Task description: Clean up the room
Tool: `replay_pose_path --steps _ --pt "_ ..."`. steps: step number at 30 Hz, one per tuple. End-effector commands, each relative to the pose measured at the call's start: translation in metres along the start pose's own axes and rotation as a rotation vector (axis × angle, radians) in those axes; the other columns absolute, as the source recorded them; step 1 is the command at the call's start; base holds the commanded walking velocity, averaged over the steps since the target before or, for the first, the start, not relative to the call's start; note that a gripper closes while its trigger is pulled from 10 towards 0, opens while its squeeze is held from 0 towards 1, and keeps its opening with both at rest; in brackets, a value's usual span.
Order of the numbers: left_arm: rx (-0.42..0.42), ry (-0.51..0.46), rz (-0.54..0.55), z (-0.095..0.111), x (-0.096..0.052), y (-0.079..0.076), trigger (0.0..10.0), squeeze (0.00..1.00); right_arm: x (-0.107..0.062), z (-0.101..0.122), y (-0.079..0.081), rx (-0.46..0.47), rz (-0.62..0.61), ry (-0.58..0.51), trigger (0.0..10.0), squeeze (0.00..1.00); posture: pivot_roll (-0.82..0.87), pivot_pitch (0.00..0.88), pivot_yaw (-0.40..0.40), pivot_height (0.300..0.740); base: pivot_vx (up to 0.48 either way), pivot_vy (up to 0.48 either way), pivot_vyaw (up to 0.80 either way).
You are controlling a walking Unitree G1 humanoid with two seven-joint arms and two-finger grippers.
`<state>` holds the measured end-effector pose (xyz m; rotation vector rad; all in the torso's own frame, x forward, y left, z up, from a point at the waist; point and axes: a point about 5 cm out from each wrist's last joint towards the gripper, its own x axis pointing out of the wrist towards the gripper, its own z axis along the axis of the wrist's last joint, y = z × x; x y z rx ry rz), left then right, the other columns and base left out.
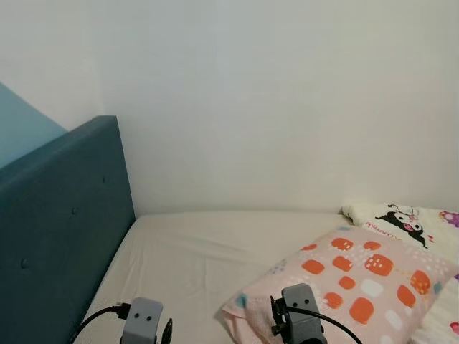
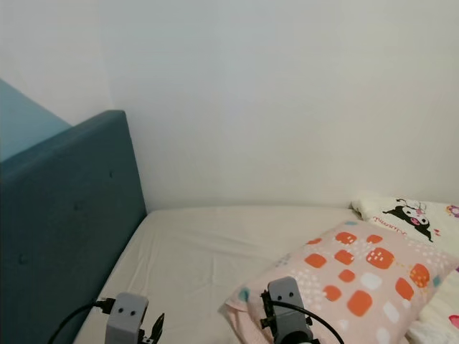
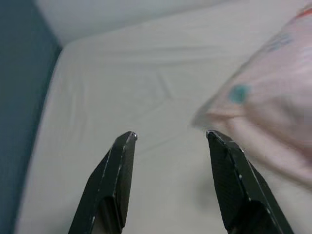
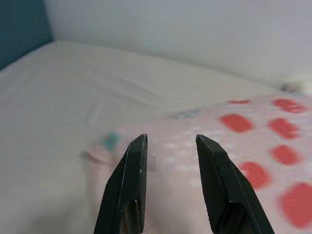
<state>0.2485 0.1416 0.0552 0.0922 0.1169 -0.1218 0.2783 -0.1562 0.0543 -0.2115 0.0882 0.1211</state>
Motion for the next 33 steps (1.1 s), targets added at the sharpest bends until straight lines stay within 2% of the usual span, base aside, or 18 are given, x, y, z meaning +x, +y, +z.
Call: replay_pose_path --steps 1,33 --pt "0.009 0.0 0.008 -0.0009 -0.0011 0.0042 10.0 0.0 -0.0015 -0.0028 0.0022 0.009 -0.001 0.016 10.0 0.0 -0.06 0.041 -0.029 0.737 0.0 -0.326 0.0" --pt "0.013 -0.009 0.006 0.0008 0.0004 0.0055 10.0 0.0 -0.0012 -0.0056 0.0025 0.001 0.001 0.04 10.0 0.0 -0.06 0.041 -0.027 0.737 0.0 -0.316 0.0"
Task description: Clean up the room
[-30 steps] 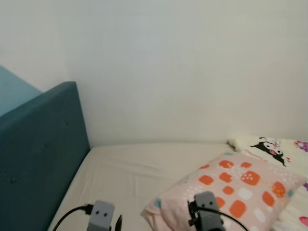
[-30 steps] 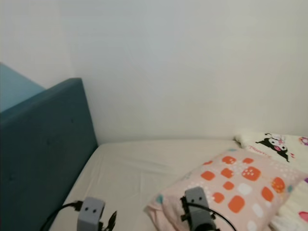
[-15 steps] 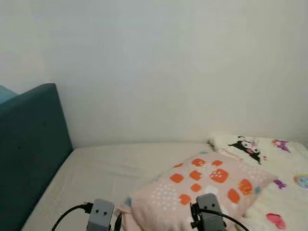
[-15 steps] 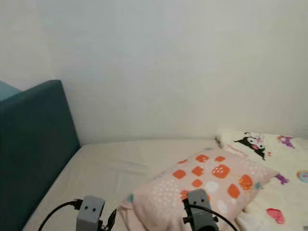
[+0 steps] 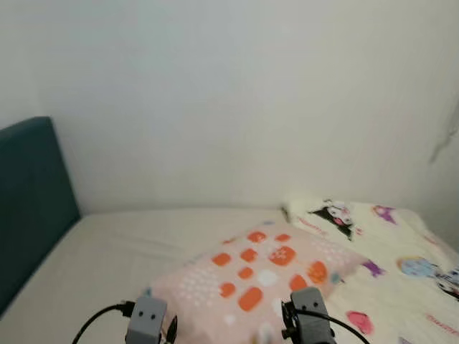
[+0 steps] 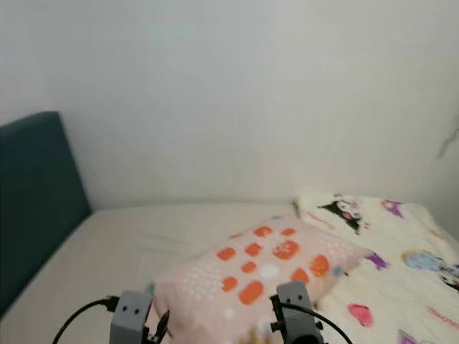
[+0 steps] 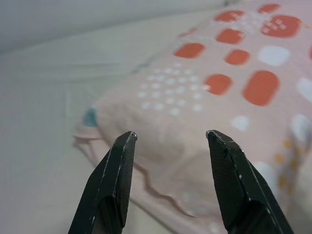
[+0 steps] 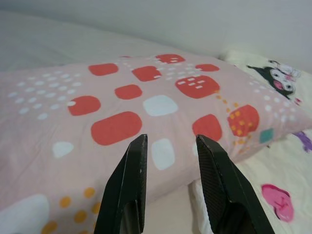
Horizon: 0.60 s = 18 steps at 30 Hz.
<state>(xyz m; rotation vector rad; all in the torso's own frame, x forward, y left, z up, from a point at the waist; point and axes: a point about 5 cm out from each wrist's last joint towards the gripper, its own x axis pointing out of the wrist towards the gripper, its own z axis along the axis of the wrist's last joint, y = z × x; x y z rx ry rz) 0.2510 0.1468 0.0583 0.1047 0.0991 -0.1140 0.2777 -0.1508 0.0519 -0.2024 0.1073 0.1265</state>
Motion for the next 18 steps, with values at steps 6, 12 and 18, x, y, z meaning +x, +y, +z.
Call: replay_pose_path --steps 6,12,18 --pt "0.0 0.005 -0.004 -0.0014 -0.0006 -0.0005 10.0 0.0 -0.0009 -0.0041 -0.0041 -0.009 -0.01 0.023 10.0 0.0 -0.06 0.042 -0.027 0.737 0.0 -0.306 0.0" --pt "0.0 0.004 -0.005 -0.0008 0.0004 -0.0003 10.0 0.0 0.0 -0.0036 -0.0048 -0.009 -0.013 0.023 10.0 0.0 -0.06 0.042 -0.024 0.737 0.0 -0.303 0.0" --pt "0.0 0.001 -0.007 -0.0003 0.0009 -0.0003 10.0 0.0 -0.0001 -0.0038 -0.0052 -0.008 -0.016 0.023 10.0 0.0 -0.06 0.04 -0.021 0.737 0.0 -0.301 0.0"
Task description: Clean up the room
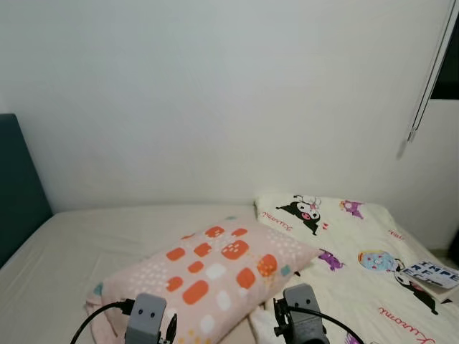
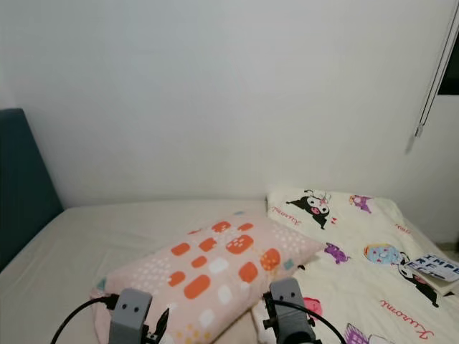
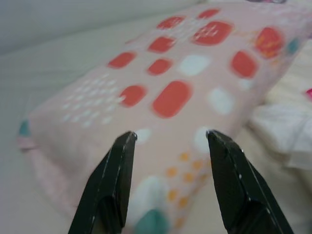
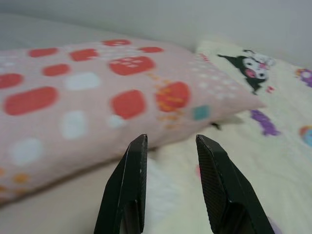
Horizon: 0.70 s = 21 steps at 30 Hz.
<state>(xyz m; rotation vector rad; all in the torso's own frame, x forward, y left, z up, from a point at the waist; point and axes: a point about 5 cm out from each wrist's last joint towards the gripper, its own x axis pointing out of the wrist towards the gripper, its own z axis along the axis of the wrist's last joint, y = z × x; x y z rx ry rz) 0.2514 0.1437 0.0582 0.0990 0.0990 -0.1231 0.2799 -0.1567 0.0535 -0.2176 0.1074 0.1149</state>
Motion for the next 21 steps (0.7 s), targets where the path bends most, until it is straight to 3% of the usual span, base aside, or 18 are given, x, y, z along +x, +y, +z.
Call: replay_pose_path --steps 1,6,10,15,21 --pt "0.005 0.001 0.002 -0.0004 0.0004 0.0026 10.0 0.0 -0.0014 -0.0043 0.0009 0.006 -0.004 0.021 10.0 0.0 -0.06 0.04 -0.021 0.737 0.0 -0.296 0.0" --pt "0.018 0.004 0.005 0.0 0.0011 0.0029 10.0 0.0 -0.0014 -0.0041 0.0004 0.006 -0.007 0.021 10.0 0.0 -0.06 0.043 -0.02 0.737 0.0 -0.286 0.0" --pt "0.052 0.067 0.003 -0.0076 0.003 0.0044 10.0 0.0 -0.0013 -0.0041 0.0002 0.006 -0.008 0.021 10.0 0.0 -0.07 0.045 -0.02 0.737 0.0 0.0 0.0" --pt "0.049 0.067 0.007 -0.0075 0.0032 0.0048 10.0 0.0 -0.0014 -0.0041 -0.0001 0.005 -0.009 0.021 10.0 0.0 -0.07 0.045 -0.019 0.737 0.0 0.455 0.0" --pt "0.048 0.073 0.003 -0.0071 0.0049 0.0027 10.0 0.0 -0.0019 -0.0043 -0.0004 0.007 -0.011 0.022 10.0 0.0 -0.07 0.049 -0.017 0.737 0.0 0.0 0.0"
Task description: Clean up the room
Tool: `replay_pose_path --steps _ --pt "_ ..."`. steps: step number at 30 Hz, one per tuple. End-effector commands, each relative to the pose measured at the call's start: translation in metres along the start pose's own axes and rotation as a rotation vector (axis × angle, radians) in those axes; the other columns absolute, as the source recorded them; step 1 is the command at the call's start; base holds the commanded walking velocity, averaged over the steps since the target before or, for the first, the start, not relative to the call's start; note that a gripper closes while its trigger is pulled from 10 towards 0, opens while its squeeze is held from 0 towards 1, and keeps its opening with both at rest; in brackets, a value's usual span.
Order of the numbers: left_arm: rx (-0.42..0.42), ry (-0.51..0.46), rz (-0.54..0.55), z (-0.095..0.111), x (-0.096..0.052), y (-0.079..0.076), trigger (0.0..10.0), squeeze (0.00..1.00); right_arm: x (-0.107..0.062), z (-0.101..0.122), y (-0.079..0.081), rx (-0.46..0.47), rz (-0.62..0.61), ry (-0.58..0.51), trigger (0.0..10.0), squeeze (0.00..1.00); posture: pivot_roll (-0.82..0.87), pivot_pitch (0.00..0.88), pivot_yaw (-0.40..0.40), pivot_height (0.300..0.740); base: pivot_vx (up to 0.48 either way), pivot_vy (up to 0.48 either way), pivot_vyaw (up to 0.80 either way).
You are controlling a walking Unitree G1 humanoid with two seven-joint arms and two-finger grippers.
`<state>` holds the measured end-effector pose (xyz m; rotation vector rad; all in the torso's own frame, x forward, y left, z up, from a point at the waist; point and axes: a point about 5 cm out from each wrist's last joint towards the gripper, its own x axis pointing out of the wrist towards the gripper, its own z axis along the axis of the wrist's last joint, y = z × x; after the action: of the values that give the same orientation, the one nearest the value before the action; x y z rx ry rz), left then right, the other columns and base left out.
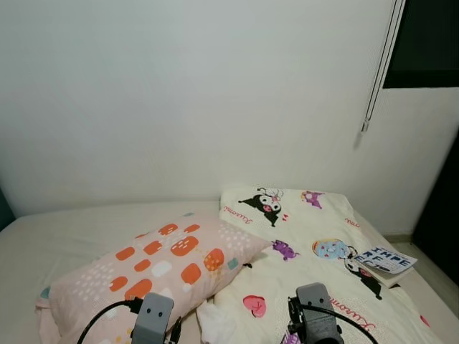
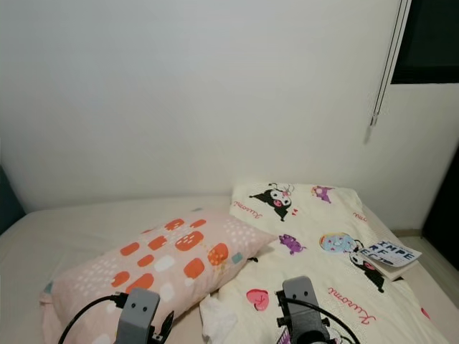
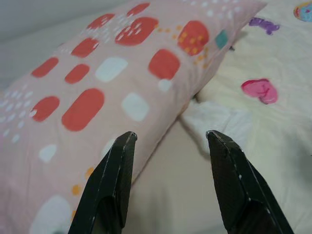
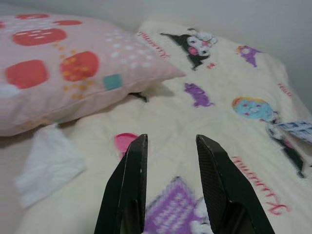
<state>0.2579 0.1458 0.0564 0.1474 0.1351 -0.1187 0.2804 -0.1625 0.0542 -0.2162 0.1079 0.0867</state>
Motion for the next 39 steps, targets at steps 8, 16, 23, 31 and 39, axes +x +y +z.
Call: replay_pose_path --steps 8,16,23,31,39 --pt "0.004 0.023 0.02 -0.003 0.001 -0.001 10.0 0.0 -0.001 -0.004 0.004 0.007 0.01 0.022 10.0 0.0 -0.07 0.054 -0.014 0.737 0.0 0.0 0.0" --pt "0.021 0.027 0.041 -0.004 0.003 0.002 10.0 0.0 0.001 -0.022 0.012 0.045 0.098 0.194 10.0 0.0 -0.07 0.055 -0.015 0.737 0.0 0.0 0.0" --pt "0.018 0.027 0.002 -0.004 0.001 -0.002 10.0 0.0 0.001 -0.031 0.015 -0.002 0.122 0.265 10.0 0.0 -0.07 0.061 -0.017 0.737 0.0 0.0 0.0" --pt "0.002 0.01 -0.008 -0.003 -0.002 -0.005 10.0 0.0 0.002 -0.03 0.013 -0.018 0.118 0.265 10.0 0.0 -0.06 0.059 -0.022 0.737 0.079 0.0 0.0" --pt "-0.011 -0.009 0.004 -0.001 -0.002 -0.002 10.0 0.0 0.003 -0.029 0.011 -0.022 0.12 0.264 10.0 0.0 -0.07 0.054 -0.027 0.737 0.443 0.0 0.0"
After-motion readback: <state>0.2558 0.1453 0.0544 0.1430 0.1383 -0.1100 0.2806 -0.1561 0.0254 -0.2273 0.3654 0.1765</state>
